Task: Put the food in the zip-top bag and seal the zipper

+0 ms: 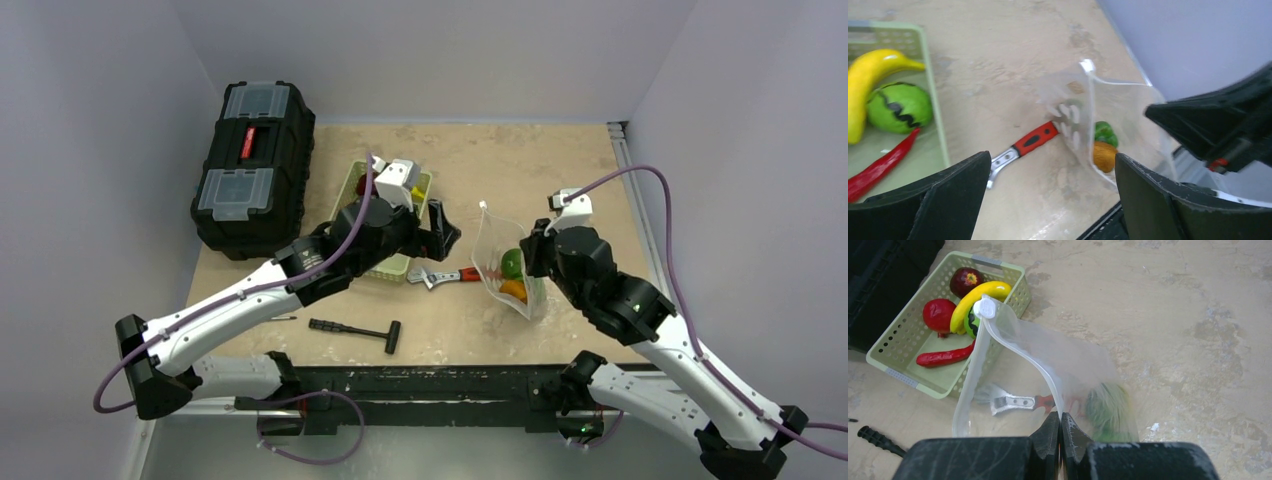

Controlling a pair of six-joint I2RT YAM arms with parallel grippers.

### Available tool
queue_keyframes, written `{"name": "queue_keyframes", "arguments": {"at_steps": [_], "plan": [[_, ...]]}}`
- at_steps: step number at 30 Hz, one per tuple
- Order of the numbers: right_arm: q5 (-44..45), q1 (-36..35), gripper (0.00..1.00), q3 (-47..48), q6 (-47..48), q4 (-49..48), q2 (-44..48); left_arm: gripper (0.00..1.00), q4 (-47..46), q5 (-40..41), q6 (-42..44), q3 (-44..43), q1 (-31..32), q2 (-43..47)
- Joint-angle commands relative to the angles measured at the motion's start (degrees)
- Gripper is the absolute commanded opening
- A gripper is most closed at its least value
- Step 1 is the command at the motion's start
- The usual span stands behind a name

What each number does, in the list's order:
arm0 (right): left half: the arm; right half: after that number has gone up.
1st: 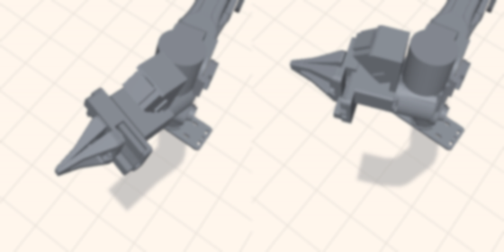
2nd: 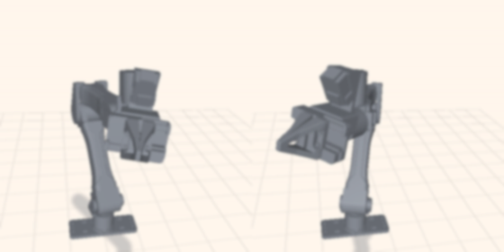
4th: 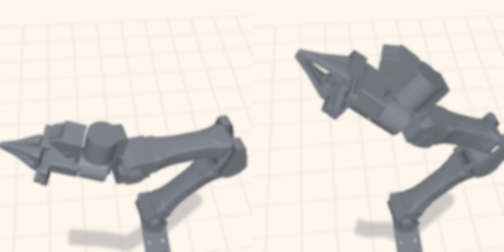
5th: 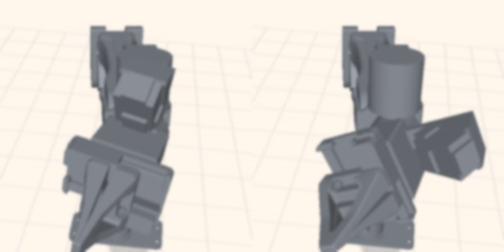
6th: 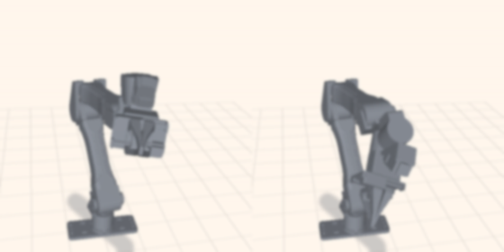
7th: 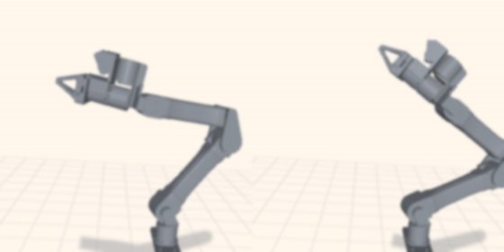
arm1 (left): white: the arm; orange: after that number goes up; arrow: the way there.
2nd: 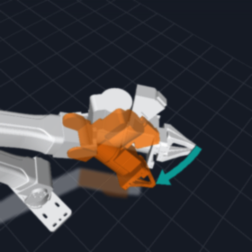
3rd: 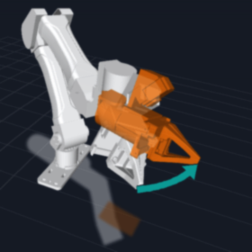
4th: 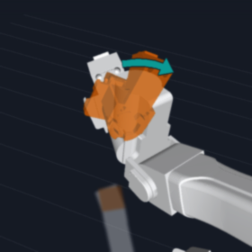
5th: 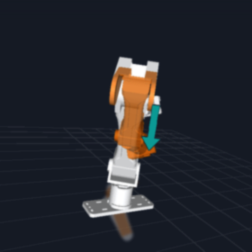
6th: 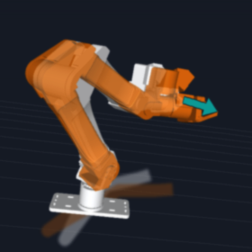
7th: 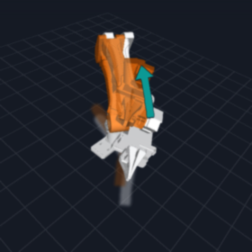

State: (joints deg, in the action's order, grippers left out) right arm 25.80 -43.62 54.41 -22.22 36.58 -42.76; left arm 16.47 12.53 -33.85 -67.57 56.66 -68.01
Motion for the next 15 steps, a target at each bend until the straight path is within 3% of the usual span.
{"name": "queue_keyframes", "arguments": {"at_steps": [1,6,11,15], "plan": [[0.8,-0.3,0.0,0.9,0.6,-2.3,0.7,0.94,11.8,13.3,-1.6,-0.9,-2.9,1.0],[-0.2,-0.3,0.0,1.6,0.4,-1.6,0.3,0.94,15.8,11.8,-7.8,2.3,-9.9,2.6],[-0.6,-0.3,0.0,1.7,0.5,-0.9,0.9,0.95,13.3,13.2,-10.2,7.5,-11.9,3.1],[-0.5,-0.3,0.0,0.4,0.4,-1.6,2.4,0.96,13.8,14.3,-9.7,6.6,-13.3,-0.7]]}}
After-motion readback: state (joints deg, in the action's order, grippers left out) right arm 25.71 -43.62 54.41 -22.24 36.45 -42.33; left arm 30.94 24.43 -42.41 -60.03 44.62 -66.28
